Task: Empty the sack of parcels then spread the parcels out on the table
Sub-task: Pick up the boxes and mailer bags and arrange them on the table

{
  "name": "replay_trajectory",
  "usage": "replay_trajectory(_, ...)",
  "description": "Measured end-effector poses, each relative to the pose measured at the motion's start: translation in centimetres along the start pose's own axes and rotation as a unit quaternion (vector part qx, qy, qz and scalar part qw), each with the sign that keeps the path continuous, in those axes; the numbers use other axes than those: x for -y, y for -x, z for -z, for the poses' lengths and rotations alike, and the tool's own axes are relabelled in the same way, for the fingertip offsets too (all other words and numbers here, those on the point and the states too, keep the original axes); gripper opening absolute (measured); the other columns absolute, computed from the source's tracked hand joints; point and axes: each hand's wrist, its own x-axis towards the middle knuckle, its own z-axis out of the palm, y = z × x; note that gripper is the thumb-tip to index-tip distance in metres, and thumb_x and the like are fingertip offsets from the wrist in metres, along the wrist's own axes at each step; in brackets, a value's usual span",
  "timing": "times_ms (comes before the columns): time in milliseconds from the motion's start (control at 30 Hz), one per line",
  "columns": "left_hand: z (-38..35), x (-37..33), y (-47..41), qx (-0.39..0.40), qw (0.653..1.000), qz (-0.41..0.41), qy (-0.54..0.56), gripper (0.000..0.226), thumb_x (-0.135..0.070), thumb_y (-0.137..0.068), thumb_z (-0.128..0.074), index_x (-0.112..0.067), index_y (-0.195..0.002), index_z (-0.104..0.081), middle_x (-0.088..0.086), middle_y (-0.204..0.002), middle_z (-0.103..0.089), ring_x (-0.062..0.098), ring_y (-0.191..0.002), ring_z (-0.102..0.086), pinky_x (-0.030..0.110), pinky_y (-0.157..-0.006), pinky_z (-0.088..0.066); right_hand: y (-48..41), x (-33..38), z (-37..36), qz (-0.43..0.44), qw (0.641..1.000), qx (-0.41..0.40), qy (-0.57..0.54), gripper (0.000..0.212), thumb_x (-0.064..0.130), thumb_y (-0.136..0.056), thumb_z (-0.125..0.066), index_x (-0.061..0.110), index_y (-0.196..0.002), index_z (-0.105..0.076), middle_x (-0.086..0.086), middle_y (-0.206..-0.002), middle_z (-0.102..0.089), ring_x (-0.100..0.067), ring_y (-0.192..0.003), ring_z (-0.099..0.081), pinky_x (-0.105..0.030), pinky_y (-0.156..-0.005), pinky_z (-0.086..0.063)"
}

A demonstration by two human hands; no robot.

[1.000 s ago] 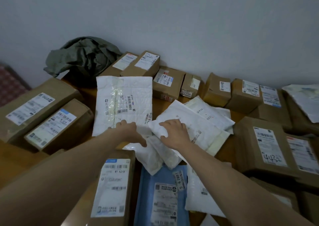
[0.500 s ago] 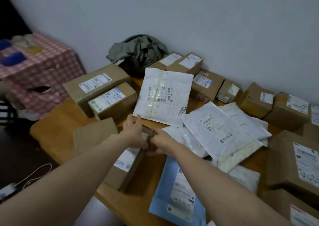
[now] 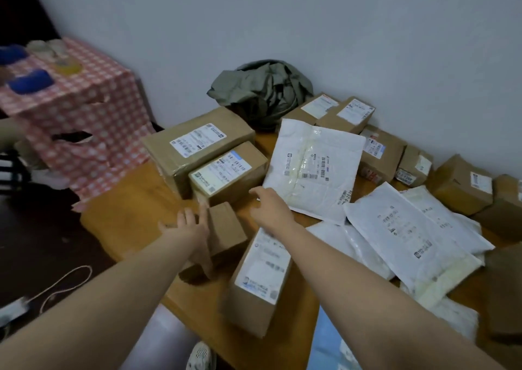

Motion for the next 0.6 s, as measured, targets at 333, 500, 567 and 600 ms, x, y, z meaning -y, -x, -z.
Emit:
replay_trajectory(333, 1.9, 8.6, -0.5, 0.152, 0.912, -0.073, 0.374, 0.110, -0.035, -0.055, -0.086, -0.033, -0.141, -0.019, 0.006, -0.137, -0.040, 0.029, -0.126, -0.041, 0.045, -0.107, -0.039, -2.7, 6.3, -2.8, 0.026, 0.996, -0.043, 0.068, 0.027, 0.028, -0.098, -0.037, 0.013, -0.102, -0.058, -0.007, -0.099, -0.062, -0.024, -0.093, -0.058, -0.034, -0.072, -0.048)
replay_trajectory(500, 1.3, 13.2, 1.3, 0.189, 0.764, -0.086, 0.611, 0.083, -0.030, -0.042, -0.088, -0.022, -0.116, -0.053, 0.007, -0.104, -0.066, 0.025, -0.092, -0.063, 0.039, -0.087, -0.049, -1.8, 10.1, -3.3, -0.023, 0.991, 0.028, -0.130, 0.053, 0.050, -0.099, -0.028, 0.010, -0.123, -0.054, -0.008, -0.108, -0.055, -0.030, -0.100, -0.060, -0.042, -0.083, -0.054)
replay_trajectory(567, 0.6, 14.4, 1.5, 0.188, 0.727, -0.055, 0.658, 0.088, -0.037, -0.031, -0.091, -0.014, -0.110, -0.057, 0.010, -0.096, -0.065, 0.028, -0.088, -0.060, 0.043, -0.093, -0.043, -1.2, 11.1, -3.7, -0.098, 0.943, 0.121, -0.293, 0.060, 0.057, -0.097, -0.029, 0.015, -0.136, -0.043, -0.012, -0.124, -0.054, -0.035, -0.117, -0.053, -0.048, -0.092, -0.048)
replay_trajectory(600, 0.3, 14.9, 1.5, 0.177, 0.706, -0.043, 0.685, 0.088, -0.040, -0.033, -0.090, -0.012, -0.110, -0.058, 0.011, -0.097, -0.065, 0.029, -0.089, -0.058, 0.042, -0.090, -0.043, -1.0, 11.4, -3.9, -0.113, 0.919, 0.160, -0.343, 0.063, 0.061, -0.095, -0.027, 0.019, -0.140, -0.040, -0.014, -0.134, -0.051, -0.038, -0.124, -0.048, -0.052, -0.097, -0.043)
